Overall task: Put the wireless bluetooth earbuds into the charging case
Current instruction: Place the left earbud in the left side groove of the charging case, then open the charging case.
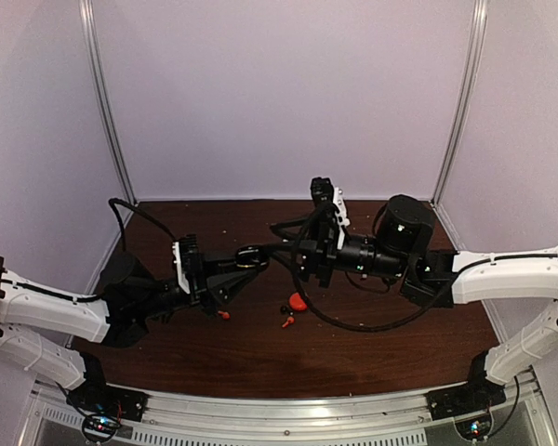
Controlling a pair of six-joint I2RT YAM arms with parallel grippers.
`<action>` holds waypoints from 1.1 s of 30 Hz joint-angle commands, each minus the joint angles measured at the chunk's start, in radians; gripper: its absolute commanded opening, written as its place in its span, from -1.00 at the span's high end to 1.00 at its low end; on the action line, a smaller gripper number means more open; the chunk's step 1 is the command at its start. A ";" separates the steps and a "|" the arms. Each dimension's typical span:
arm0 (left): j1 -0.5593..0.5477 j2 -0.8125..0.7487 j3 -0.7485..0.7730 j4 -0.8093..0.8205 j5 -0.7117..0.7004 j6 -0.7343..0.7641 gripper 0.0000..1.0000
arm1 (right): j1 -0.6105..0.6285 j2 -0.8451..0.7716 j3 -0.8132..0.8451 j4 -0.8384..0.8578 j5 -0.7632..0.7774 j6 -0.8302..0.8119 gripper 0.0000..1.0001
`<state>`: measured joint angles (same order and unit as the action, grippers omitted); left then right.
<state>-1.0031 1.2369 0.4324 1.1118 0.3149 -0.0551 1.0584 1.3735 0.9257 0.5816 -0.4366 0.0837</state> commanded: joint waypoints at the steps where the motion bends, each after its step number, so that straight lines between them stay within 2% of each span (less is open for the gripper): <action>1: -0.001 0.011 0.032 0.062 0.047 0.001 1.00 | -0.005 -0.034 -0.022 -0.046 -0.053 -0.054 0.08; 9: 0.019 0.030 0.046 0.065 0.053 -0.057 1.00 | -0.005 -0.080 -0.045 -0.072 -0.042 -0.057 0.11; 16: 0.027 0.035 0.046 0.071 0.133 -0.072 1.00 | -0.017 -0.145 -0.057 -0.174 -0.009 -0.085 0.10; 23: 0.029 0.041 0.063 0.060 0.194 -0.094 1.00 | -0.026 -0.131 -0.034 -0.265 0.000 -0.143 0.10; 33: 0.029 0.050 0.072 0.048 0.207 -0.094 1.00 | -0.026 -0.118 -0.021 -0.251 -0.029 -0.130 0.07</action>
<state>-0.9810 1.2732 0.4725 1.1198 0.4976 -0.1410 1.0363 1.2514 0.8764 0.3233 -0.4496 -0.0494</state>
